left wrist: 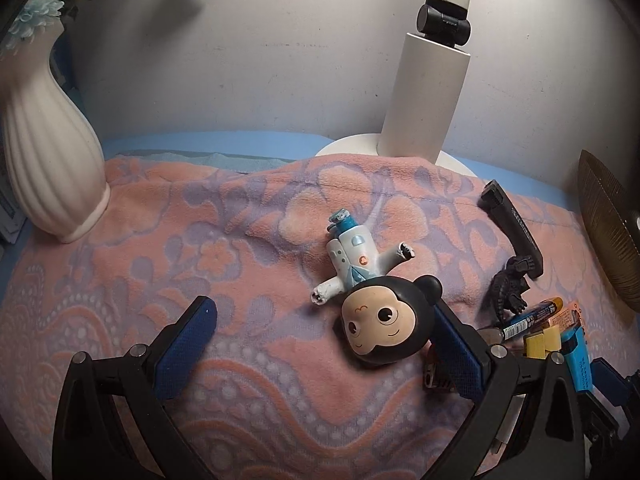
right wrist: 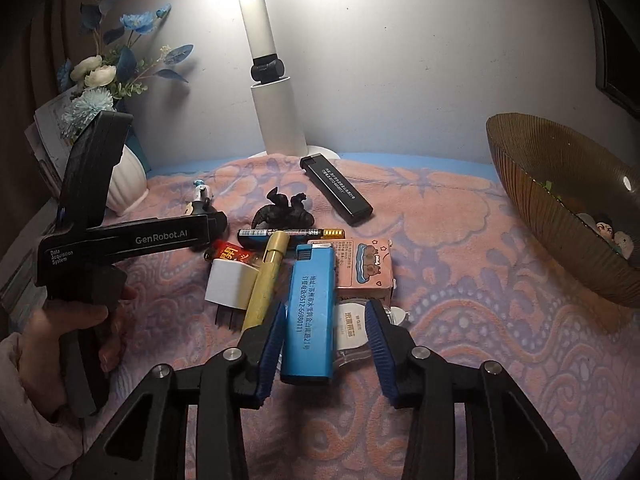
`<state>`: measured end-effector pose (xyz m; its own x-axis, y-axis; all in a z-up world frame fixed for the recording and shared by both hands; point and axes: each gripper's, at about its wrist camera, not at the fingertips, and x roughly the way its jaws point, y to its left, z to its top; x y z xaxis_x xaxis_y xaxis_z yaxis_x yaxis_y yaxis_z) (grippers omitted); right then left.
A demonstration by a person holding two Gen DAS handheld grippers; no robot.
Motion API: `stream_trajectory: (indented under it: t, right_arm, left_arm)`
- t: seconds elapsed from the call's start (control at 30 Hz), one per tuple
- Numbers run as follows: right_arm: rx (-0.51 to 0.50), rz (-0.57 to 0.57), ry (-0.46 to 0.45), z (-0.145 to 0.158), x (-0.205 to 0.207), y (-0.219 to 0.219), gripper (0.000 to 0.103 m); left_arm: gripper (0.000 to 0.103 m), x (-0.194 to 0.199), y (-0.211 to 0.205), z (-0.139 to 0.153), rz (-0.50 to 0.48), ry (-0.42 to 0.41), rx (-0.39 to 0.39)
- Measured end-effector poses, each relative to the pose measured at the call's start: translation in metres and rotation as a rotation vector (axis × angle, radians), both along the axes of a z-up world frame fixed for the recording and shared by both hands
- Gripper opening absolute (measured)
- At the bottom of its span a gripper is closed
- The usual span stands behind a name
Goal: Organize rigid objects
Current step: 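Grasp the monkey-head figurine with the left gripper while the right gripper grasps the blue box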
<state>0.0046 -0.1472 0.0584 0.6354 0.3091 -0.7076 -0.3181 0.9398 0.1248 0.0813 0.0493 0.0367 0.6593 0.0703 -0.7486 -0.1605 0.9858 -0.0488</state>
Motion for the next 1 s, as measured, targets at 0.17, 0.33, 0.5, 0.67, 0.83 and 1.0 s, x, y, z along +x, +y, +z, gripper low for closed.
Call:
stream_trajectory:
  t: [0.17, 0.33, 0.5, 0.67, 0.83, 1.0]
  right_arm:
    - [0.046, -0.028, 0.007, 0.001, 0.002, -0.011, 0.024]
    - [0.058, -0.013, 0.008, 0.001, 0.003, -0.011, 0.024]
    - [0.036, 0.001, 0.002, 0.001, 0.002, -0.007, 0.024]
    - [0.051, 0.003, 0.005, 0.000, 0.003, -0.008, 0.024]
    - [0.051, 0.023, 0.003, 0.000, 0.003, -0.004, 0.024]
    - [0.068, 0.030, 0.007, 0.000, 0.003, -0.005, 0.024]
  left_arm:
    - [0.102, 0.008, 0.003, -0.008, 0.006, 0.056, -0.027]
    - [0.102, 0.008, 0.001, -0.007, 0.006, 0.054, -0.032]
    - [0.093, 0.005, 0.006, -0.008, 0.010, 0.042, -0.046]
    - [0.053, -0.009, 0.006, 0.002, -0.030, 0.000, -0.054]
    - [0.053, -0.017, -0.004, 0.009, -0.102, -0.035, -0.057]
    - [0.053, -0.018, 0.006, 0.007, -0.081, -0.040, -0.094]
